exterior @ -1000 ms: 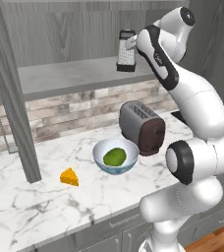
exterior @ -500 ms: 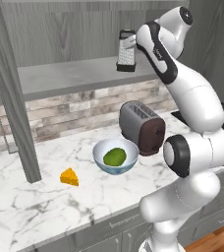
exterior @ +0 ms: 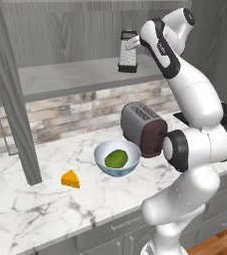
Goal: Pick the cheese from the fridge and the cheese grater from the cabinet and place them next to the salad bowl.
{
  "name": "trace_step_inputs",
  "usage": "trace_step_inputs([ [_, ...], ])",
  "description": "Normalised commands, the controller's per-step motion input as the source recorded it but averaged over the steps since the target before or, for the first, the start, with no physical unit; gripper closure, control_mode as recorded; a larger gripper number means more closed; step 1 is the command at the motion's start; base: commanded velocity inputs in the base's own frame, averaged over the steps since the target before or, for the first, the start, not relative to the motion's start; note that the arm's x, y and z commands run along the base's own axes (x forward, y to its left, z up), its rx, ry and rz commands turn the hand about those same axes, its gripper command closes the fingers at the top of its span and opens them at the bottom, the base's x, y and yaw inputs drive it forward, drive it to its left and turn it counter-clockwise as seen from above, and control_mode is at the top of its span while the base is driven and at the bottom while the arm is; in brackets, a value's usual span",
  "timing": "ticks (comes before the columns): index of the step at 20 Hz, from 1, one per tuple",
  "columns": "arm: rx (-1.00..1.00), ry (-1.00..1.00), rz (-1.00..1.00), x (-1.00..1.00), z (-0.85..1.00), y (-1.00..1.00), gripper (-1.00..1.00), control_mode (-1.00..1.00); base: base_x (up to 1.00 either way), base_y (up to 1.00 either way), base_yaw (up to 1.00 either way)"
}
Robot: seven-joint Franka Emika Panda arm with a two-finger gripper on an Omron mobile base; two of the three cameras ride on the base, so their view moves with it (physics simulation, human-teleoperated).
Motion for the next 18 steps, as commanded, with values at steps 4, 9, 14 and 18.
trace_step_inputs([
  [4,0.0,0.0,0.08,0.17,-0.04,0.01,-1.0,-1.0,0.0,0.0,0.0],
  [9,0.0,0.0,0.06,0.05,0.0,0.12,-1.0,-1.0,0.0,0.0,0.0],
  [14,-0.03,0.0,0.04,0.0,0.0,0.3,1.0,-1.0,0.0,0.0,0.0],
  [18,0.0,0.0,0.0,0.0,0.0,0.03,1.0,-1.0,0.0,0.0,0.0],
])
